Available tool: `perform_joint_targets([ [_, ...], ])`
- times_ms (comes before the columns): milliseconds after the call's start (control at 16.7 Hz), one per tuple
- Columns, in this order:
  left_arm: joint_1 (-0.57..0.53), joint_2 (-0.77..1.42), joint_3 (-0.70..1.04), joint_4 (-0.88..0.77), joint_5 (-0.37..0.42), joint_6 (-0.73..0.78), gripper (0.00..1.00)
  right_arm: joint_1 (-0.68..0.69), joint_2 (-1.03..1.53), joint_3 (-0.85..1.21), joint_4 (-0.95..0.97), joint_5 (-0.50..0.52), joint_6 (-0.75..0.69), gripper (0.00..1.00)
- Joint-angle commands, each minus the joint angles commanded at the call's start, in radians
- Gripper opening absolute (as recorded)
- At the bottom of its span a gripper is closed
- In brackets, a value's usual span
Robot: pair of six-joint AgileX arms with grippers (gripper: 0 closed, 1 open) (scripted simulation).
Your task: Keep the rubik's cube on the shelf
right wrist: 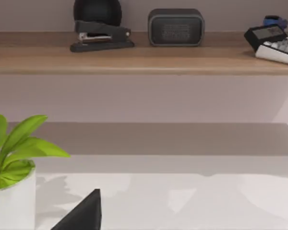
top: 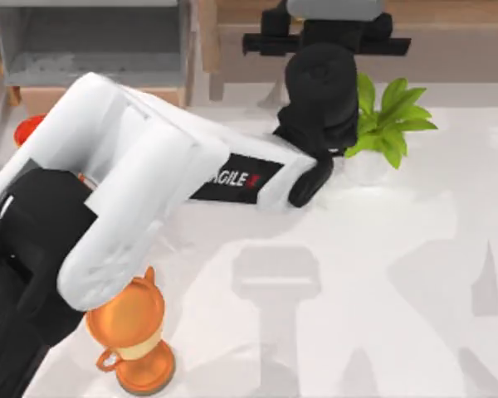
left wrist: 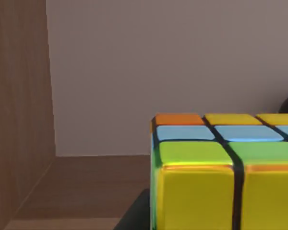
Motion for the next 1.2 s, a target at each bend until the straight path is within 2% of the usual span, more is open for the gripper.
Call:
perform_joint_targets([
  [300,0.069,0.098,0.212,-0.134,0.044,-0.021,0.0,0.0,0.0,0.0,0.0,0.0,0.0,1.0],
  [660,0.082,0.113,0.245,-0.154,0.046,-0.038,0.0,0.0,0.0,0.0,0.0,0.0,0.0,1.0],
  [1200,0.082,0.113,0.245,-0.154,0.046,-0.038,0.68,0.0,0.0,0.0,0.0,0.0,0.0,1.0],
])
